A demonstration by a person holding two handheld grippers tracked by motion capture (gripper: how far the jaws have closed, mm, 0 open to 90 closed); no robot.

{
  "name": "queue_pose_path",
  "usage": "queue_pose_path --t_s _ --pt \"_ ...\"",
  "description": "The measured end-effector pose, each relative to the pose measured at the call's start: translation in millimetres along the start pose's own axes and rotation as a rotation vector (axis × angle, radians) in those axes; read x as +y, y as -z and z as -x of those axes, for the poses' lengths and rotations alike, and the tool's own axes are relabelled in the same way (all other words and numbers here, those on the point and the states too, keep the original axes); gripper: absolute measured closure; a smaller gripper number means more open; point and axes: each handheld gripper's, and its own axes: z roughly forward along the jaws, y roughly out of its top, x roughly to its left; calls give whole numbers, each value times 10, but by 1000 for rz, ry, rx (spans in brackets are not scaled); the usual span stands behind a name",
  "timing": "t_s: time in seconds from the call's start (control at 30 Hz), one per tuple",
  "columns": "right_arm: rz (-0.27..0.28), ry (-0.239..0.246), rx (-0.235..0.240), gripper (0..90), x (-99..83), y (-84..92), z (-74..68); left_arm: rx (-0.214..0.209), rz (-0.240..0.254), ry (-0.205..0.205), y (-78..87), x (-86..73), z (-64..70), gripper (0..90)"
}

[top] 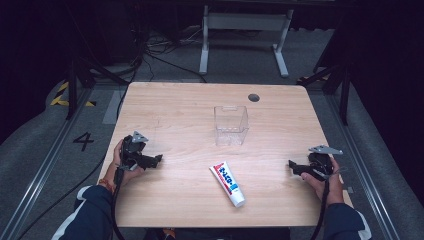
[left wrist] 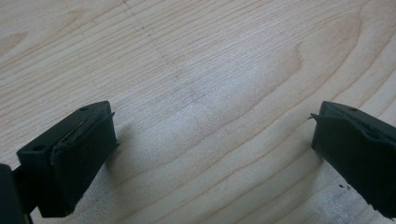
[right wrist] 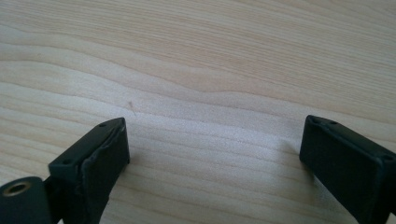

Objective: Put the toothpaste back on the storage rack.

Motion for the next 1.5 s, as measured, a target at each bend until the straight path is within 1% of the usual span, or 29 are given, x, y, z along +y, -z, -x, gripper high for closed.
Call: queue_pose_path --t_s 0.07,0.1,0.13,0.17,0.2,0.23,0.27,0.3,0.37,0.4,0.43,0.47,0.7,0.77,0.87,0.9,0.93,0.97,1.0,1.03,1.1,1.17,1.2,1.3,1.37,1.4,1.43,1.47,1.5 --pt "2 -7 -9 85 -4 3 -10 -13 4 -14 4 -12 -14 3" --pt "1 -9 -11 85 -7 5 -15 -29 0 -26 18 -26 -20 3" --pt "0 -11 -12 85 -7 7 -17 -34 -6 -37 37 -38 -28 3" --pt "0 -13 -13 85 -9 8 -19 -45 -11 -37 46 -46 -29 3" --pt "-1 -18 -18 85 -11 12 -24 -36 -2 -55 47 -50 -39 2" --pt "-7 -22 -22 85 -12 21 -33 -43 -4 -39 47 -56 -29 3" --pt "-7 -22 -22 85 -12 21 -33 -43 -4 -39 47 -56 -29 3" --pt "-23 -15 -16 85 -14 43 -52 -46 -11 -48 51 -51 -36 2" --pt "-34 -8 -8 85 -17 60 -56 -47 -8 -60 50 -46 -48 2" --pt "-40 -5 -7 85 -15 65 -57 -40 4 -59 42 -51 -45 1" --pt "-40 -5 -7 85 -15 65 -57 -40 4 -59 42 -51 -45 2" --pt "-46 -3 -5 85 -13 68 -58 -45 -1 -45 45 -56 -35 2" --pt "-67 7 0 85 -22 107 -77 -45 0 -53 45 -56 -40 2" --pt "-75 30 -3 103 -16 122 -85 -46 0 -43 48 -63 -32 3" --pt "-78 65 -5 169 12 142 -126 -48 0 -51 56 -69 -41 4" --pt "-82 65 3 162 21 141 -147 -47 -2 -46 60 -71 -37 4" --pt "-86 77 9 164 22 139 -162 -39 3 -61 59 -67 -47 5" --pt "-86 77 9 164 22 139 -162 -39 3 -61 59 -67 -47 5" --pt "-91 88 14 170 25 145 -180 -47 -2 -46 60 -71 -37 5" --pt "-95 112 19 169 31 165 -222 -48 -2 -53 57 -68 -44 4" --pt "-92 117 28 176 30 174 -242 -49 -3 -56 56 -66 -47 4" --pt "-94 139 39 177 29 190 -289 -56 1 -55 52 -65 -51 3" --pt "-98 144 52 180 31 205 -314 -58 3 -58 49 -63 -55 2" --pt "-88 152 82 180 44 260 -393 -63 -4 -60 53 -61 -58 2" --pt "-87 158 106 179 64 303 -471 -62 -3 -60 53 -62 -57 2" --pt "-87 158 106 179 64 303 -471 -62 -3 -60 53 -62 -57 2" --pt "-86 176 130 178 86 338 -557 -62 -3 -61 53 -62 -57 2" --pt "-86 176 130 178 86 338 -557 -62 -3 -61 53 -62 -57 2" --pt "-85 180 137 177 96 352 -597 -62 -3 -60 53 -62 -57 2"
